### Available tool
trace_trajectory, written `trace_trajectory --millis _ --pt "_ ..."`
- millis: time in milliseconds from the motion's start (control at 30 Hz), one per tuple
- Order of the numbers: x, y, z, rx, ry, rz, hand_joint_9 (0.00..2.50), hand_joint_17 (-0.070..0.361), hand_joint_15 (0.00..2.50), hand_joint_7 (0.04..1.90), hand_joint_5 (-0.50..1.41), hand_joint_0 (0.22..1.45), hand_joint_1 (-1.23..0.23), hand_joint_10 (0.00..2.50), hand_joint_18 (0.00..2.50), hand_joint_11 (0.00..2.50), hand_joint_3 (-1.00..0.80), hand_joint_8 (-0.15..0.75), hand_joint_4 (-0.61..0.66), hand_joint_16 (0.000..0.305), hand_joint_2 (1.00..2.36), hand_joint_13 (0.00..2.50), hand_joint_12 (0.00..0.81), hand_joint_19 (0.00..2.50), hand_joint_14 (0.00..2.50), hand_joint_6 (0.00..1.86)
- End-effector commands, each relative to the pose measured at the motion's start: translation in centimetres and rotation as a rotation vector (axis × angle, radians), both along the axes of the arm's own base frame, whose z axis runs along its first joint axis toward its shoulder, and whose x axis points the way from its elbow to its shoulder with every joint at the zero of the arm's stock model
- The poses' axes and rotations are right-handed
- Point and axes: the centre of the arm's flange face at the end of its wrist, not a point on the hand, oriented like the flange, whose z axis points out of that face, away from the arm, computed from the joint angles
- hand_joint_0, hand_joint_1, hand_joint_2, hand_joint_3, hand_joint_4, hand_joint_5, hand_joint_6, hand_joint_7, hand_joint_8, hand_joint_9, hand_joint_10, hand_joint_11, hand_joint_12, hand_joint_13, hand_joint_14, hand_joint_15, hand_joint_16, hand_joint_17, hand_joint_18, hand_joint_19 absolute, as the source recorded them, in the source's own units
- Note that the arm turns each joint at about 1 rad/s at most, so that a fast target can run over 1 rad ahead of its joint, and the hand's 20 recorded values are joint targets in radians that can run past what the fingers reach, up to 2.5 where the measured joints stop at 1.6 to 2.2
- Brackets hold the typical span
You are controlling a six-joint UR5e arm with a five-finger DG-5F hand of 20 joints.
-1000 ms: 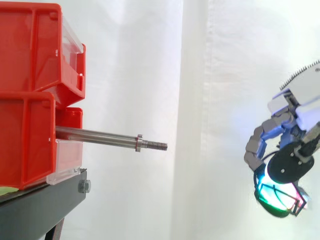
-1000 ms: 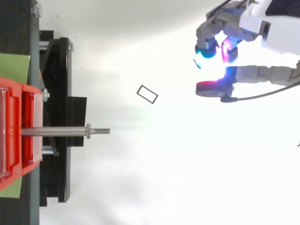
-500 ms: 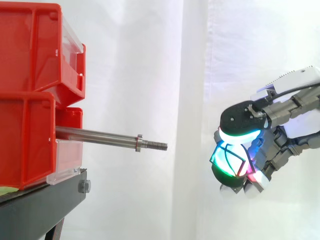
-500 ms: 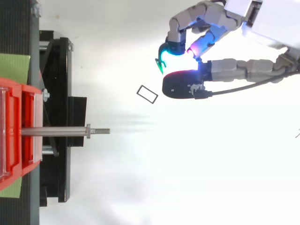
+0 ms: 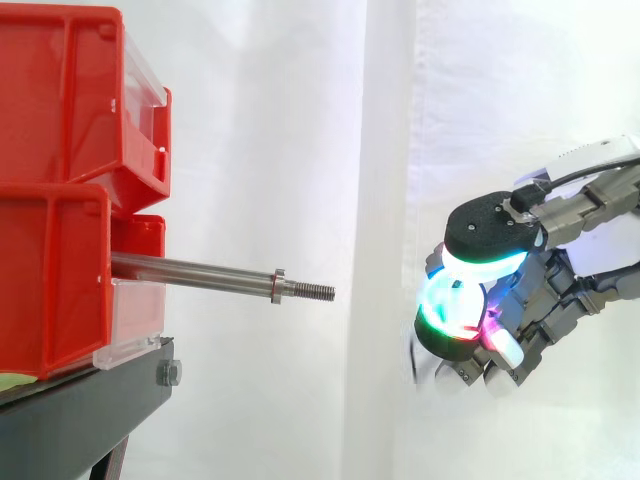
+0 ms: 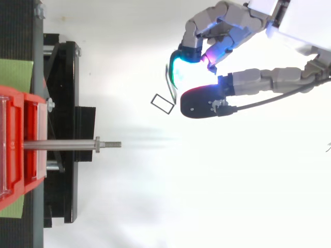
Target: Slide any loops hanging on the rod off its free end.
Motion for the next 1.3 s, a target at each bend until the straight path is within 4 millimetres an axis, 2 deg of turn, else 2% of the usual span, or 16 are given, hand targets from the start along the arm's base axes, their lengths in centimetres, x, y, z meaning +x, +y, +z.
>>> trace_trajectory --millis 0,133,300,833,967,1267 --pt "0.0 0.0 0.0 0.0 -0.001 0.0 0.97 0.105 0.21 0.98 -0.16 0.58 -0.66 0.03 0.46 0.82 -0.33 0.25 0.12 0.046 1.01 0.46 0.328 0.34 0.01 0.92" --pt "0.0 0.0 0.0 0.0 -0.001 0.0 0.96 0.105 0.22 0.99 -0.15 0.57 -0.61 0.03 0.44 0.8 -0.33 0.252 0.15 0.047 1.01 0.46 0.332 0.35 0.01 0.92" --pt "0.0 0.1 0.0 0.0 0.001 0.002 0.96 0.105 0.21 1.0 -0.15 0.57 -0.62 0.03 0.44 0.8 -0.3 0.262 0.14 0.047 1.01 0.45 0.331 0.36 0.01 0.92" --pt "0.1 0.3 0.0 0.002 -0.003 0.005 0.97 0.105 0.21 1.08 -0.14 0.58 -0.77 0.03 0.46 0.78 -0.21 0.254 0.02 0.047 1.02 0.45 0.332 0.34 0.01 0.9" --pt "0.1 0.6 0.0 0.033 -0.012 0.0 0.97 0.104 0.21 1.03 -0.14 0.6 -0.79 0.03 0.46 0.77 -0.24 0.245 0.01 0.046 1.02 0.46 0.332 0.34 0.01 0.9" --pt "0.0 1.4 0.0 0.14 -0.036 -0.024 0.98 0.105 0.22 1.06 -0.14 0.56 -0.7 0.03 0.45 0.77 -0.26 0.241 0.05 0.047 1.02 0.46 0.333 0.35 0.01 0.9"
